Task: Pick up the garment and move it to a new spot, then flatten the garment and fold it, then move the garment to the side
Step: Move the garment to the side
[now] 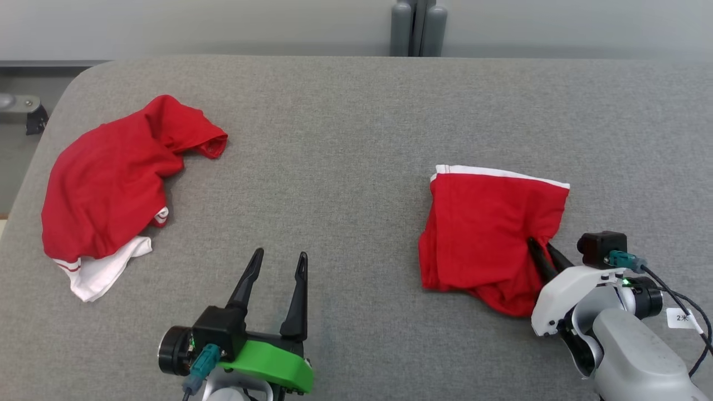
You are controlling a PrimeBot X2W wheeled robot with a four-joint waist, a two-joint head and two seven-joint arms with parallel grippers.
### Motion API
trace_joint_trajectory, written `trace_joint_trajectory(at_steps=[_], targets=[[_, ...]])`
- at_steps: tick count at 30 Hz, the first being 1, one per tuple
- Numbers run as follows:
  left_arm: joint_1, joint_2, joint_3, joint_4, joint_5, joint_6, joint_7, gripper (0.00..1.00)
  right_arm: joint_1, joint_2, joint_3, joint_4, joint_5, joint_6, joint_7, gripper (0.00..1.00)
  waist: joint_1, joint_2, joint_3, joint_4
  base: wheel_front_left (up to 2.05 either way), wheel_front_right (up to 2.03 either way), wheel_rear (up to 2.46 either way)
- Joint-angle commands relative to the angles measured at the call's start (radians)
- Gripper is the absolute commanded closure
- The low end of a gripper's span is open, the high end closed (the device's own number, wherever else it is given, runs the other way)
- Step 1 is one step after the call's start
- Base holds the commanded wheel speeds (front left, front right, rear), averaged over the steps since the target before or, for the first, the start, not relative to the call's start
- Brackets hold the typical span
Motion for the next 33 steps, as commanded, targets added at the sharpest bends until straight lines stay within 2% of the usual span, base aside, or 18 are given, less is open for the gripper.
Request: trace_joint_trajectory(at_steps=[1,8,14,24,33], targets=[[0.013,0.004,0.004,0.001,0.010,-0.006,-0.001,0.00,-0.009,-0.012,0.012,0.009,-0.017,0.000,-0.015,1.00,0.0000,0.0000,-0.024,-0.026,0.00,0.00,0.00],[0.026,0.004,0.006,-0.006,0.005,-0.016,-0.001,0.00,-0.019,-0.071,0.069,0.021,-0.129,-0.001,-0.051,1.00,0.0000,0.0000,-0.067,-0.106,0.00,0.00,0.00],[-0.001,0.004,-0.013,-0.027,-0.006,-0.014,-0.001,0.00,-0.046,-0.148,0.109,-0.001,-0.193,-0.001,-0.053,1.00,0.0000,0.0000,-0.046,-0.178,0.00,0.00,0.00],[-0.129,0.004,-0.056,-0.050,0.031,-0.018,-0.001,0.00,-0.194,-0.329,0.226,-0.004,-0.207,-0.001,-0.054,1.00,0.0000,0.0000,0.127,-0.256,0.00,0.00,0.00],[-0.250,0.005,-0.084,-0.040,0.075,-0.033,-0.001,0.00,-0.370,-0.471,0.241,0.063,-0.178,-0.001,-0.054,1.00,0.0000,0.0000,0.273,-0.249,0.00,0.00,0.00]])
